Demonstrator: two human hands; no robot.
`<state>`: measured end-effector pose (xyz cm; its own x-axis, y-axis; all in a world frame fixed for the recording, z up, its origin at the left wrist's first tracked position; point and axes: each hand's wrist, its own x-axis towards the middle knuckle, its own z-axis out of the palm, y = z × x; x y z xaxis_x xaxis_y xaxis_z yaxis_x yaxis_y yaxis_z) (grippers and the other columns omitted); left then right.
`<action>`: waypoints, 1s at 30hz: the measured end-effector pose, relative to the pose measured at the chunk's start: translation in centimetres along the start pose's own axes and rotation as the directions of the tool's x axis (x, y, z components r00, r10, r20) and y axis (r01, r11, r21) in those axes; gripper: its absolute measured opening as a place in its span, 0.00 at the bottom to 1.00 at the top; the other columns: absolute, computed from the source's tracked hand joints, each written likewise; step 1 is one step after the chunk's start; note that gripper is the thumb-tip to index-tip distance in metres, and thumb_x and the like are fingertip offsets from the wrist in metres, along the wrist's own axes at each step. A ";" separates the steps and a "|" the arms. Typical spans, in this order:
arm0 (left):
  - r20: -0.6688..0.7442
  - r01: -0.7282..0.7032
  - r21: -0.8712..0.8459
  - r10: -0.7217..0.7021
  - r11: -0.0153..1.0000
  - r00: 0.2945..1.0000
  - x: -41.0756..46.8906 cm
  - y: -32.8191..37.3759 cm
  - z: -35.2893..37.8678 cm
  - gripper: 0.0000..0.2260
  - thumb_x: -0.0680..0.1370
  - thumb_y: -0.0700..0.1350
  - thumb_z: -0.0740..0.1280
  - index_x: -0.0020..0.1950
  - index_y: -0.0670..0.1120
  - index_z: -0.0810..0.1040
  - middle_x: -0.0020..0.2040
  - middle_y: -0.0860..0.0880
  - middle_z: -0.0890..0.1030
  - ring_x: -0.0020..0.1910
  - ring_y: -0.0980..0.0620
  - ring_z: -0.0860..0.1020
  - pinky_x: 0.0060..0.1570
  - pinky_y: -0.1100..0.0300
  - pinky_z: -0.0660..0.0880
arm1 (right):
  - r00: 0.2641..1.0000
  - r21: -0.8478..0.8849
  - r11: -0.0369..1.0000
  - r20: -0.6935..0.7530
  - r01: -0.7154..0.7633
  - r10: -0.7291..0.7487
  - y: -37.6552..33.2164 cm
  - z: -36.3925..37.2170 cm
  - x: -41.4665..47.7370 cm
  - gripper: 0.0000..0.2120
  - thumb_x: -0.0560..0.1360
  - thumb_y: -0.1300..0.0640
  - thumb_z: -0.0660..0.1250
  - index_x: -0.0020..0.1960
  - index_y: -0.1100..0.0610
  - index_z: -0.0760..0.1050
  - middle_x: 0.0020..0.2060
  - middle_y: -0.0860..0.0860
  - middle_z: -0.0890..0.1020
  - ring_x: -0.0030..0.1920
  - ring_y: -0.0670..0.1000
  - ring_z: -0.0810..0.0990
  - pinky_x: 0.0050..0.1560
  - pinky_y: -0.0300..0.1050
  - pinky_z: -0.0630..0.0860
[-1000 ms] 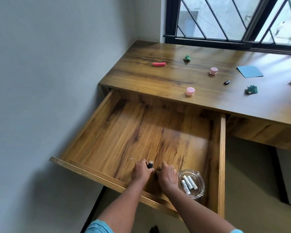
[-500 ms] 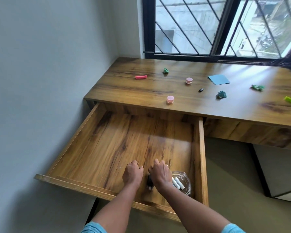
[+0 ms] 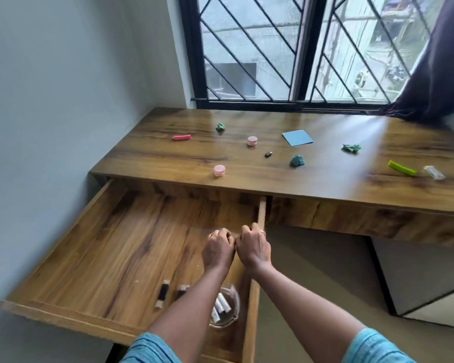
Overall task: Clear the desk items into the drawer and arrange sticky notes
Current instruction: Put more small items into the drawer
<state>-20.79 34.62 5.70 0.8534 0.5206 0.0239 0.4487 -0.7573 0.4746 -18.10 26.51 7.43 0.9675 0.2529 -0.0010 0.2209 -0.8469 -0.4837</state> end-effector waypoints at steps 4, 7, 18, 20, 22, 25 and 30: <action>-0.020 -0.036 -0.006 0.036 0.999 0.999 0.5 6.5 2.8 0.11 0.79 0.46 0.59 0.56 0.48 0.78 0.55 0.47 0.80 0.57 0.47 0.77 0.50 0.56 0.74 | 0.999 0.002 1.000 -0.030 -0.028 0.028 5.6 -3.8 2.1 0.13 0.79 0.57 0.56 0.59 0.60 0.74 0.57 0.57 0.73 0.59 0.58 0.74 0.52 0.50 0.75; -0.043 -0.067 -0.013 0.067 0.998 0.997 0.8 10.4 4.3 0.11 0.79 0.46 0.59 0.57 0.46 0.78 0.55 0.45 0.80 0.56 0.47 0.77 0.50 0.55 0.76 | 0.998 0.006 1.000 -0.057 -0.030 0.030 9.4 -6.5 3.3 0.13 0.79 0.57 0.56 0.58 0.61 0.75 0.57 0.57 0.74 0.58 0.58 0.75 0.50 0.48 0.75; -0.085 -0.091 0.011 0.091 0.996 0.992 7.8 16.1 5.3 0.12 0.79 0.44 0.60 0.59 0.42 0.77 0.56 0.42 0.80 0.56 0.44 0.77 0.54 0.53 0.77 | 0.973 0.009 0.992 -0.194 -0.127 0.126 17.7 -13.4 8.9 0.14 0.79 0.57 0.58 0.57 0.63 0.76 0.57 0.59 0.75 0.55 0.59 0.78 0.47 0.47 0.77; -0.076 -0.086 0.012 0.086 0.996 0.993 10.5 16.3 5.3 0.14 0.79 0.43 0.60 0.63 0.42 0.75 0.59 0.41 0.79 0.59 0.43 0.76 0.57 0.51 0.76 | 0.970 0.005 0.991 -0.204 -0.136 0.134 18.4 -13.9 10.4 0.14 0.79 0.57 0.58 0.59 0.62 0.76 0.57 0.59 0.75 0.55 0.59 0.78 0.48 0.46 0.77; -0.058 -0.066 0.024 0.067 0.998 0.996 13.6 16.8 5.5 0.16 0.79 0.43 0.60 0.65 0.41 0.73 0.62 0.41 0.77 0.62 0.42 0.74 0.60 0.50 0.75 | 0.969 0.005 0.990 -0.207 -0.139 0.137 19.0 -14.2 12.3 0.14 0.79 0.57 0.59 0.60 0.62 0.75 0.58 0.59 0.74 0.56 0.59 0.77 0.50 0.47 0.77; -0.050 -0.008 0.050 0.010 0.999 0.999 18.3 17.5 6.0 0.16 0.80 0.44 0.60 0.66 0.41 0.73 0.62 0.40 0.76 0.62 0.43 0.74 0.61 0.51 0.74 | 0.964 -0.004 0.990 -0.228 -0.139 0.135 19.8 -14.6 15.4 0.14 0.79 0.57 0.59 0.61 0.62 0.75 0.58 0.59 0.74 0.56 0.59 0.77 0.51 0.48 0.77; 0.047 0.020 0.068 -0.023 0.998 0.999 25.3 18.8 7.7 0.17 0.80 0.45 0.60 0.65 0.37 0.73 0.64 0.38 0.75 0.64 0.40 0.72 0.64 0.52 0.69 | 0.962 -0.030 0.989 -0.239 -0.147 0.135 21.0 -15.7 20.6 0.14 0.78 0.58 0.60 0.60 0.61 0.75 0.58 0.59 0.75 0.56 0.59 0.77 0.52 0.47 0.77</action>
<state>11.27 30.46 8.45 0.8542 0.5191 -0.0286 0.4827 -0.7715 0.4144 8.38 6.56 10.99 0.9897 0.0168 0.1424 0.0801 -0.8885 -0.4518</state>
